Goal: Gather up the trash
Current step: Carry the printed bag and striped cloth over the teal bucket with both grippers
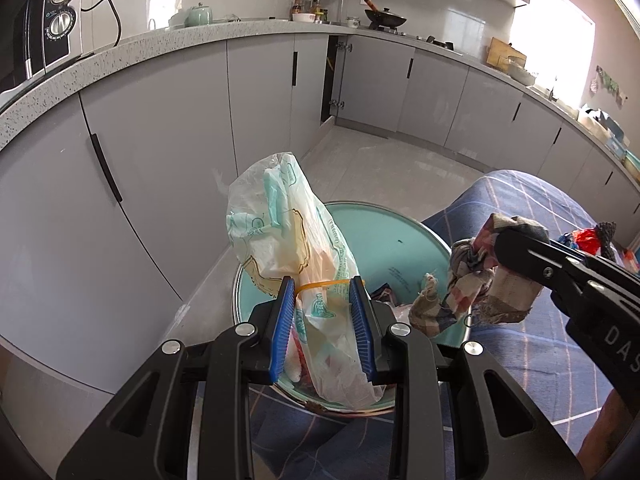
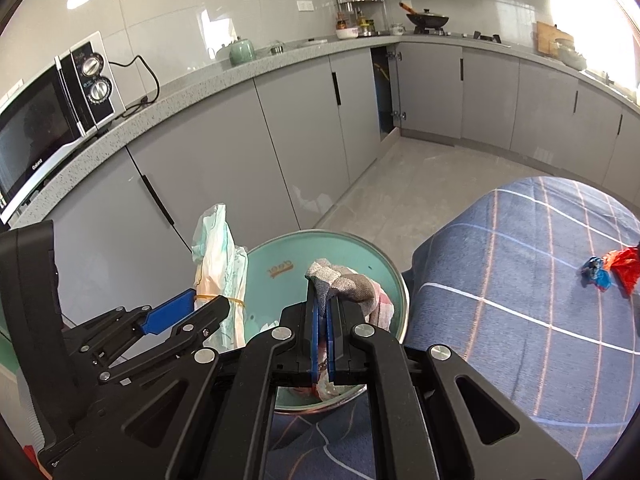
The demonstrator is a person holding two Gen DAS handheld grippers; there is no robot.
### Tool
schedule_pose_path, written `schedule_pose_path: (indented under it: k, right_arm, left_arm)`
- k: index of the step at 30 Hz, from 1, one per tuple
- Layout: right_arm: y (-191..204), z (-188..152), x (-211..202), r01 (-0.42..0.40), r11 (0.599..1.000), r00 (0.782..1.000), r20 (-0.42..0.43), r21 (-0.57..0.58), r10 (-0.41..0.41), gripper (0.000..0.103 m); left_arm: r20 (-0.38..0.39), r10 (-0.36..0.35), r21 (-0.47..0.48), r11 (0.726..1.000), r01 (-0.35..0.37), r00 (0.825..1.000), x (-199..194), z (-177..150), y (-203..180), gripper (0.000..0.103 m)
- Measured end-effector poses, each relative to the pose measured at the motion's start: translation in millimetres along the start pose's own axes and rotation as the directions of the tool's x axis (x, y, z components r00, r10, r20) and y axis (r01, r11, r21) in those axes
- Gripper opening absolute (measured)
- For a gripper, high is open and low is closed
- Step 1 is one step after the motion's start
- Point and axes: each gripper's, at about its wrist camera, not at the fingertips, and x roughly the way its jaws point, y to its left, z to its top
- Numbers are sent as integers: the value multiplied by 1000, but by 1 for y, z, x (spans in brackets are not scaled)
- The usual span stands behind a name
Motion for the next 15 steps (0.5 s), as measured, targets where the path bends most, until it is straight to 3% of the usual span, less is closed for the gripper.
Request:
schedule_pose_path:
  k: [15]
  right_arm:
    - [-7, -2, 33, -22, 1000, 997, -70, 15, 22, 5]
  left_arm:
    - [-64, 2, 6, 1000, -2, 998, 32, -2, -3, 29]
